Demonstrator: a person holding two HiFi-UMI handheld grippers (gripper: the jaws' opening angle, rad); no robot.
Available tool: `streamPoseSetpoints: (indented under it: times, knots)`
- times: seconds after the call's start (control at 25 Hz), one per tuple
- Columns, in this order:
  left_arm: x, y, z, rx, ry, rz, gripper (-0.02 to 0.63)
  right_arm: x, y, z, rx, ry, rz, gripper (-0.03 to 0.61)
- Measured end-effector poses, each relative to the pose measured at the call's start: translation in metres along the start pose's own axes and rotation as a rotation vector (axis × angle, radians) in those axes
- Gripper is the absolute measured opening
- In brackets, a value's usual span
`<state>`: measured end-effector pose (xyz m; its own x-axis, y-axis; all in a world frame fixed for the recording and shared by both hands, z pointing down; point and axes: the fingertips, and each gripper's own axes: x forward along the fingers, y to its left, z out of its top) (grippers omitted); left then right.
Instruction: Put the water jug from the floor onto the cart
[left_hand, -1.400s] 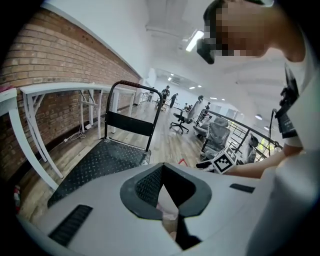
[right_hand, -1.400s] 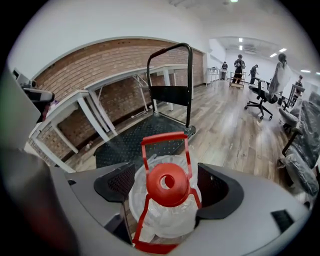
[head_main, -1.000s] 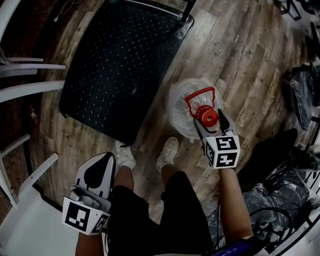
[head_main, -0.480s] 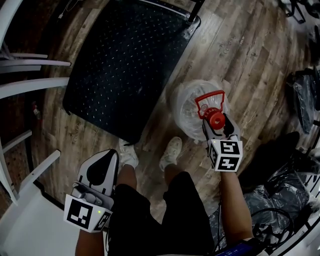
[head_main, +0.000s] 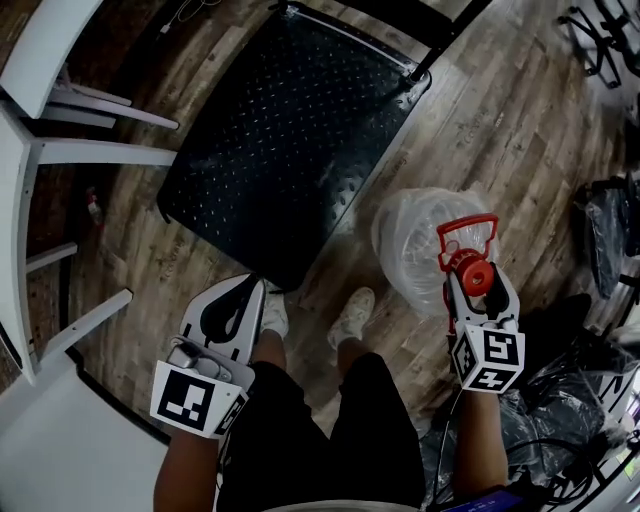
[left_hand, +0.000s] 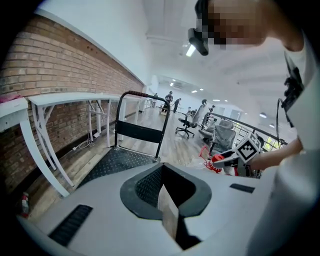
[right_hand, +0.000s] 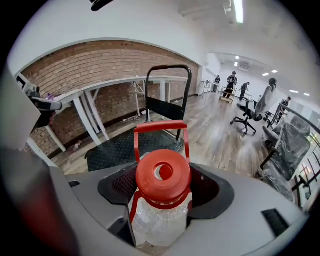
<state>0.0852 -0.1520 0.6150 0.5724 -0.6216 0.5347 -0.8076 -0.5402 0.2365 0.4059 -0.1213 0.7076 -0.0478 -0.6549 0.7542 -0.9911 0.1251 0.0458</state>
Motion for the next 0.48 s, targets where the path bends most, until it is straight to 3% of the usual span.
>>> streamPoseSetpoints:
  times: [0.24,0.48]
  knots:
    - [-0.034,0.037,0.024,-0.031,-0.042,0.058,0.000,-0.031,0.034,0.055,-0.043,-0.033,0.023,0.310]
    - [-0.073,0.089,0.033,-0.065,-0.078,0.149,0.000,-0.032,0.094,0.115,-0.097,-0.086,0.114,0.310]
